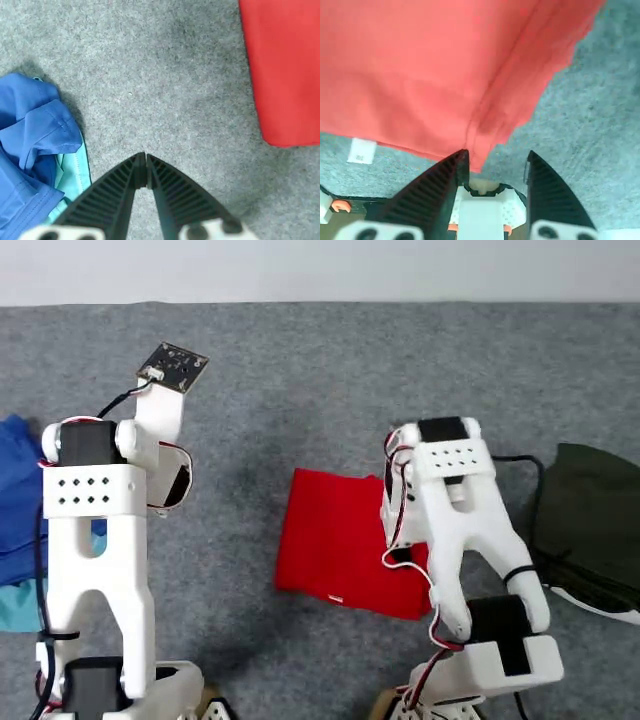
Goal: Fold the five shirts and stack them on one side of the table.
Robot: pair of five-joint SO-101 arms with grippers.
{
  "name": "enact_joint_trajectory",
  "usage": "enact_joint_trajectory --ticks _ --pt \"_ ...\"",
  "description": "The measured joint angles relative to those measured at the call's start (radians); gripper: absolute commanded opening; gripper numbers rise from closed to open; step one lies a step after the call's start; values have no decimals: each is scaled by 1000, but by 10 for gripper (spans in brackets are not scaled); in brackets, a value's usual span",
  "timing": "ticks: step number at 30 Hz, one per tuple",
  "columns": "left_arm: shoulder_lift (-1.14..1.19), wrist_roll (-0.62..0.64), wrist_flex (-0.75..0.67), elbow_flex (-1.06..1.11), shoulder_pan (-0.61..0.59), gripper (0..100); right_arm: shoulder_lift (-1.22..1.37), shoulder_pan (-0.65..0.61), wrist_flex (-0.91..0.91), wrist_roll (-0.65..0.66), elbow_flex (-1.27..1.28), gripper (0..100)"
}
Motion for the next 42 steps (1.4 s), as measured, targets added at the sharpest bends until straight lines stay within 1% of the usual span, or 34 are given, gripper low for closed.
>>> enact_joint_trajectory --ticks 3,4,6,9,12,18,21,24,26,29,31,33,37,38,40,42 --pt "0 -5 0 0 0 5 0 -5 5 0 -75 195" --pt "0 -6 0 0 0 5 0 -6 5 0 -89 179" --pt "0 -6 0 0 0 5 0 -29 5 0 -100 125" --pt "0 -6 0 0 0 5 0 -80 3 0 -100 7" --pt "-17 -3 -2 0 -32 5 18 -92 -12 0 -103 20" --pt "-173 43 -2 0 -166 5 43 -89 -37 0 -103 9" --pt "-269 44 -2 6 -184 5 43 -87 -89 0 -103 9" --pt "-354 44 -2 72 -190 5 52 -57 -147 0 -103 11" --pt "-400 44 -2 130 -196 5 51 -35 -161 31 -103 11" --pt "-466 44 -5 226 -241 5 51 -34 -164 129 -103 12" --pt "-506 44 -23 279 -279 5 51 -29 -173 155 -123 14" --pt "-540 44 -57 322 -324 5 51 -8 -189 163 -149 50" --pt "-591 44 -158 397 -374 6 78 61 -272 158 -166 210" --pt "-600 44 -186 422 -381 6 89 77 -290 146 -166 235" --pt "-609 44 -235 460 -384 6 118 95 -315 126 -166 240" --pt "-611 44 -270 497 -384 6 155 103 -322 117 -189 224"
